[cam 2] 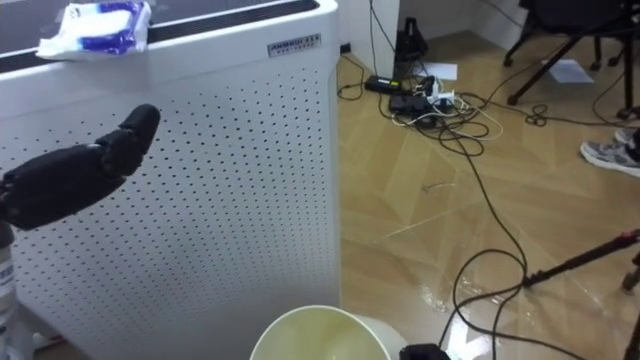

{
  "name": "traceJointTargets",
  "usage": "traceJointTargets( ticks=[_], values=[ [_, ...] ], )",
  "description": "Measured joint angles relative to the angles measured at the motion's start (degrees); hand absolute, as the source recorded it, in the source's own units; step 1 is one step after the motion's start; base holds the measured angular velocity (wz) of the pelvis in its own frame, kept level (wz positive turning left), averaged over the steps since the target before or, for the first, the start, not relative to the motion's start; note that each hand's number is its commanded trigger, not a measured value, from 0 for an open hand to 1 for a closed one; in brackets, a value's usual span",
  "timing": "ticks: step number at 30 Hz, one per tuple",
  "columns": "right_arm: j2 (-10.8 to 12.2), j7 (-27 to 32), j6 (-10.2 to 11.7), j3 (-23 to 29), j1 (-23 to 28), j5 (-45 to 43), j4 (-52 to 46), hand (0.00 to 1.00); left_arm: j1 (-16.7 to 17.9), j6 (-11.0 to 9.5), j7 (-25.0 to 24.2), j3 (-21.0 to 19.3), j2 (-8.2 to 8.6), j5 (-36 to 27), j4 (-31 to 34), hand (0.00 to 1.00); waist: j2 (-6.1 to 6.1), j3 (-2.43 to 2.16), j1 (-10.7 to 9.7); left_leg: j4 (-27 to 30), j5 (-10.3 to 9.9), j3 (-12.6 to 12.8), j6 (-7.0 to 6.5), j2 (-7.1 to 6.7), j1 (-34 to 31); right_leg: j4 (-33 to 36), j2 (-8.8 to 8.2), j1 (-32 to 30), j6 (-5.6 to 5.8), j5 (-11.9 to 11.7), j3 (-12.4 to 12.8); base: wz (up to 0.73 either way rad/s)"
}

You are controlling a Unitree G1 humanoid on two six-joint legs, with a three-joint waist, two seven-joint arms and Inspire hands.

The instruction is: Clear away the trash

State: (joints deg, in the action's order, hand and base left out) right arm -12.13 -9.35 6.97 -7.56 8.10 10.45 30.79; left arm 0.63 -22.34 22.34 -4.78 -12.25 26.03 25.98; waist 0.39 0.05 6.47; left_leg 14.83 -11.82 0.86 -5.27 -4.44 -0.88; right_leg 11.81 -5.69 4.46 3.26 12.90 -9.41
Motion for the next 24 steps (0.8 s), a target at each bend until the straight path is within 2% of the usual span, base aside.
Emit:
traceJointTargets(
  ticks=[4, 10, 13, 14, 16, 18, 21, 24],
  values=[
    [0.11, -0.42, 0.00, 0.00, 0.07, -0.05, -0.10, 1.00, 0.22, 0.94, -0.04, -0.41, 0.00, 1.29, -0.16, 0.00, -0.11, -0.01, 0.03, -0.47, 0.02, 0.00, 0.04, 0.02, 0.85, -1.35, 0.13, 1.19, 0.04, -0.48, -0.05, 0.00],
    [0.12, -0.93, 0.00, 0.44, 1.32, -3.25, -0.76, 1.00, 1.37, 1.60, 1.06, -4.92, -0.44, 5.12, -0.81, 0.00, 0.18, 0.13, 0.12, -1.18, 0.03, 0.08, 0.05, 0.00, 1.64, -2.14, 0.15, 2.01, 0.08, -0.73, -0.10, 0.00],
    [0.10, -1.56, -0.01, 1.70, 1.63, -6.09, -0.75, 1.00, 1.76, 2.36, 1.30, -7.09, -0.72, 7.16, -1.66, 0.00, 0.66, 0.42, 0.11, -1.28, 0.03, 0.00, 0.05, -0.04, 1.64, -2.17, 0.15, 2.01, 0.13, -0.76, -0.12, 0.00],
    [0.01, -1.78, -0.01, 2.26, 1.63, -6.42, -0.76, 1.00, 1.76, 2.40, 1.35, -7.71, -1.07, 7.30, -2.13, 0.00, 1.03, 0.64, 0.09, -1.30, 0.03, -0.09, 0.05, -0.08, 1.62, -2.18, 0.15, 2.03, 0.15, -0.78, -0.14, 0.00],
    [-0.32, -1.85, -0.01, 2.50, 1.64, -6.48, -0.75, 1.00, 1.76, 2.47, 1.35, -8.13, -1.82, 7.42, -2.57, 0.00, 1.55, 0.81, 0.06, -1.33, 0.03, -0.14, 0.04, -0.12, 1.57, -2.22, 0.15, 2.00, 0.17, -0.79, -0.13, 0.00],
    [-0.42, -1.96, -0.01, 2.51, 1.64, -6.51, -0.76, 1.00, 1.75, 2.47, 1.35, -8.29, -2.49, 7.49, -2.59, 0.00, 2.28, 0.70, 0.07, -1.43, 0.03, -0.17, 0.04, -0.15, 1.59, -2.30, 0.14, 2.00, 0.17, -0.79, -0.12, 0.00],
    [-0.40, -2.04, 0.00, 2.52, 1.64, -6.50, -0.76, 1.00, 1.75, 2.48, 1.36, -8.47, -2.49, 7.49, -2.67, 0.00, 3.25, 0.68, 0.03, -1.54, 0.03, -0.17, 0.04, -0.17, 1.61, -2.51, 0.13, 2.02, 0.17, -0.79, -0.12, 0.00],
    [-0.45, -2.03, 0.00, 2.51, 1.64, -6.50, -0.77, 1.00, 1.75, 2.47, 1.42, -8.47, -2.51, 7.50, -3.34, 0.00, 3.54, 0.61, 0.04, -1.79, 0.04, -0.19, 0.05, -0.19, 1.96, -3.08, 0.16, 2.48, 0.16, -0.79, -0.15, 0.00]
  ],
)
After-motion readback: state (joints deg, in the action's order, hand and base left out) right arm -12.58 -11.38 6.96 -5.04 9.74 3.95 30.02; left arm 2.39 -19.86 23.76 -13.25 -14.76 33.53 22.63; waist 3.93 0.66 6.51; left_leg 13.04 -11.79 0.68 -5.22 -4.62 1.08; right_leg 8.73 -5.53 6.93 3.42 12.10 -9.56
